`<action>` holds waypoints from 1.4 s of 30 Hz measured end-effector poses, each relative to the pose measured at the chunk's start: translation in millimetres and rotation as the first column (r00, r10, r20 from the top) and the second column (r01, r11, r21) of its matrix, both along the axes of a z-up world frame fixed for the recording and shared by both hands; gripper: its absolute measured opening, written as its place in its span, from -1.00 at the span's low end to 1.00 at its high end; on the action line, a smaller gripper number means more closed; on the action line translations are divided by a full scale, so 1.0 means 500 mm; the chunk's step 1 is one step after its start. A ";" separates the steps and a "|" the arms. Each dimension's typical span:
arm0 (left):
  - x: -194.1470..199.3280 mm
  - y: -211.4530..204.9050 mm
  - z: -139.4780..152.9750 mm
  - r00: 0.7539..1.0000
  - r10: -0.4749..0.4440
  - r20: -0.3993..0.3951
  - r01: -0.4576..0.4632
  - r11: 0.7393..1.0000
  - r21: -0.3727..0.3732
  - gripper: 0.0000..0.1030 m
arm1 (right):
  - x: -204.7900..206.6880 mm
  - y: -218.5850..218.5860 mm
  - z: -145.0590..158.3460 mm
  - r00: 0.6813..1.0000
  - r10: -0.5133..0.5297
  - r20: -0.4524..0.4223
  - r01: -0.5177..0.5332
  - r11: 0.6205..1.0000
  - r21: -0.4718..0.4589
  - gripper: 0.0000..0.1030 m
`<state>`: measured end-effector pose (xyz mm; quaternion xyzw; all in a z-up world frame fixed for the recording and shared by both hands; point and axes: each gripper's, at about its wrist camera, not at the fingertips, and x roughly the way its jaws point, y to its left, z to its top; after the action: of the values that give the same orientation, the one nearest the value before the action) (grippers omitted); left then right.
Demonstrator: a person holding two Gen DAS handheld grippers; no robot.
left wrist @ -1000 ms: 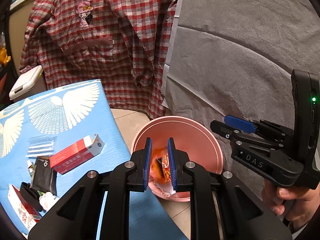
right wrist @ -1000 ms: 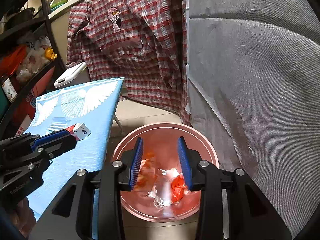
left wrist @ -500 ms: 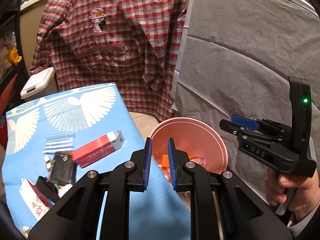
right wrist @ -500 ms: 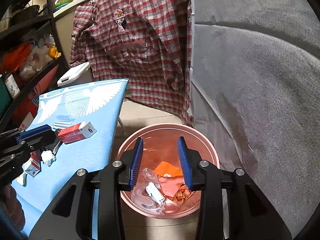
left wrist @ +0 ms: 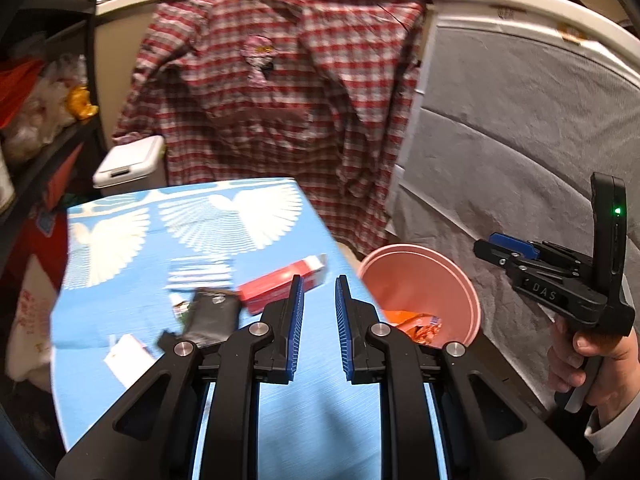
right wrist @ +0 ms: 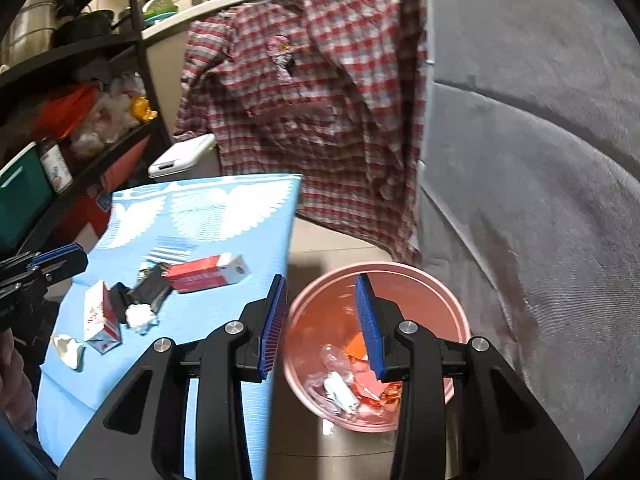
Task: Collect trash
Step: 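Open both tools over the pink bucket to drop the mask and orange bag, then move both open tools back over the remaining trash on the table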
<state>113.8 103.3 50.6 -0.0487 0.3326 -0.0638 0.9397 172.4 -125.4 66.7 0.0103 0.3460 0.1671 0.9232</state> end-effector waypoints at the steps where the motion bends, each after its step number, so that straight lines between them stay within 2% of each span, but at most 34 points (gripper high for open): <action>1: -0.009 0.017 0.001 1.000 0.012 0.002 -0.012 1.000 0.001 -0.68 | -0.004 0.009 0.002 1.000 0.008 0.004 -0.008 1.000 0.001 -0.28; 7: -0.055 0.112 -0.003 0.996 0.090 -0.003 -0.090 0.996 -0.003 -0.68 | -0.022 0.068 0.011 0.998 0.064 0.013 -0.065 0.998 0.010 -0.29; 11: -0.083 0.168 -0.009 0.991 0.135 -0.007 -0.135 0.991 -0.005 -0.68 | -0.032 0.117 0.010 0.993 0.114 0.017 -0.114 0.993 0.007 -0.35; 20: -0.149 0.279 -0.041 0.977 0.208 -0.046 -0.208 0.978 -0.008 -0.68 | -0.041 0.235 -0.016 0.974 0.226 -0.010 -0.225 0.974 0.017 -0.42; 31: -0.180 0.353 -0.121 0.961 0.205 -0.183 -0.204 0.979 0.025 -0.68 | -0.035 0.361 -0.098 0.939 0.341 -0.049 -0.342 0.940 -0.009 -0.42; 32: -0.178 0.357 -0.131 0.959 0.202 -0.200 -0.202 0.979 0.022 -0.65 | -0.033 0.366 -0.105 0.937 0.345 -0.055 -0.346 0.938 -0.009 -0.42; 36: -0.168 0.356 -0.162 0.953 0.176 -0.246 -0.172 0.984 0.036 -0.17 | -0.018 0.394 -0.132 0.927 0.366 -0.087 -0.367 0.930 -0.006 -0.33; 39: -0.160 0.352 -0.182 0.947 0.152 -0.283 -0.145 0.988 0.046 -0.01 | -0.013 0.409 -0.149 0.919 0.379 -0.107 -0.381 0.924 -0.002 -0.24; 42: -0.157 0.353 -0.200 0.939 0.150 -0.311 -0.137 0.989 0.063 0.00 | -0.008 0.427 -0.167 0.911 0.392 -0.129 -0.396 0.918 -0.007 -0.15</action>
<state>35.1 279.9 -49.1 -0.0633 0.4748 0.0201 0.8776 168.1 88.2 -17.0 -0.0642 0.4008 0.3430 0.8471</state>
